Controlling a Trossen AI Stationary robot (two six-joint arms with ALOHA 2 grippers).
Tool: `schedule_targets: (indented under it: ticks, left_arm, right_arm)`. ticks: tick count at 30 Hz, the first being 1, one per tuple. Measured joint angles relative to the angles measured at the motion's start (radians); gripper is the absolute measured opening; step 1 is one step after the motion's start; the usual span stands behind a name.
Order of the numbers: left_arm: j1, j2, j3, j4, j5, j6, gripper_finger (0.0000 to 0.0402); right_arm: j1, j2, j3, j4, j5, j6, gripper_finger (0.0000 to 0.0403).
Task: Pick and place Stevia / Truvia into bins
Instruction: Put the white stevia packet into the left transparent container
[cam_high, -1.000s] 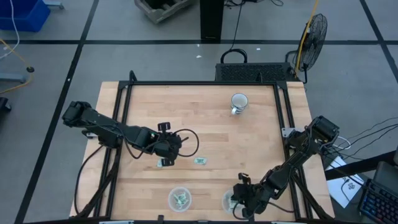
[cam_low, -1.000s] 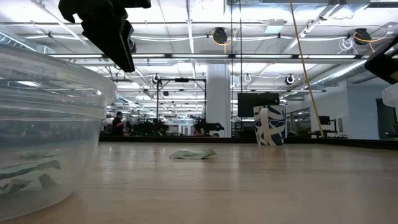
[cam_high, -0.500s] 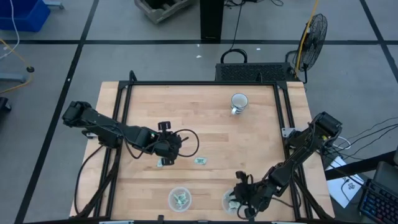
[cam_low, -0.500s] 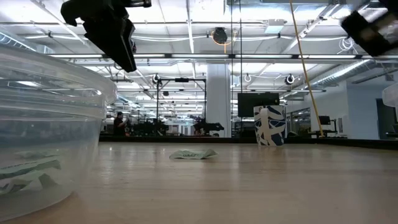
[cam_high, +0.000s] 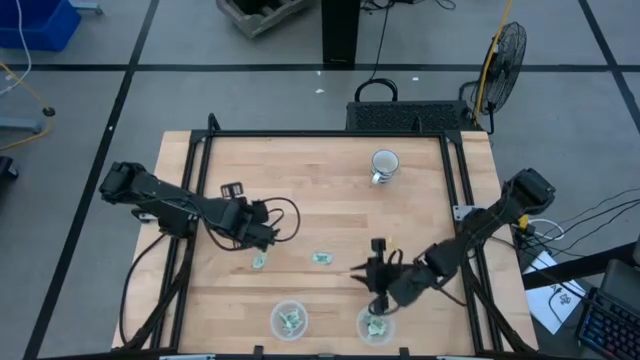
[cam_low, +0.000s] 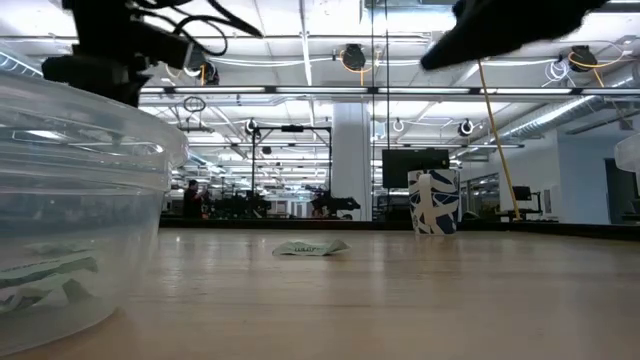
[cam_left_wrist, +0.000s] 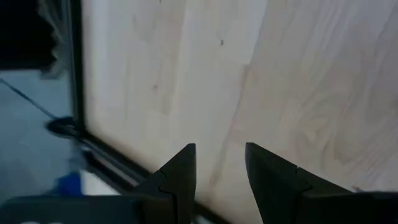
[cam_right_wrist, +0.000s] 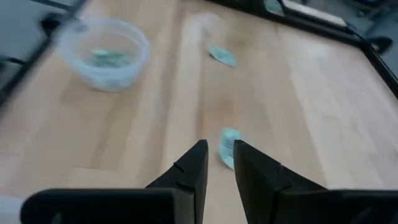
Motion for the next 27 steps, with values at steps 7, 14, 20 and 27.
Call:
schedule_targets:
  ticks: [7,14,20,27]
  left_arm:
    - [-0.012,-0.121,-0.303,0.445,0.292,0.012,0.0145]
    - [-0.019,-0.161,-0.535,0.892,0.522,-0.069,0.0145]
    - [-0.019,-0.161,-0.592,1.003,0.591,-0.119,0.0145]
    - [-0.011,-0.161,-0.592,1.009,0.565,-0.134,0.0145]
  right_arm:
    - [-0.083,0.001,-0.087,0.03,-0.001,0.007,0.007]
    - [-0.136,0.001,-0.146,0.155,-0.002,-0.05,0.007]
    - [-0.162,0.001,-0.177,0.199,-0.002,-0.053,0.007]
    - [-0.166,0.001,-0.212,0.295,-0.002,-0.072,0.007]
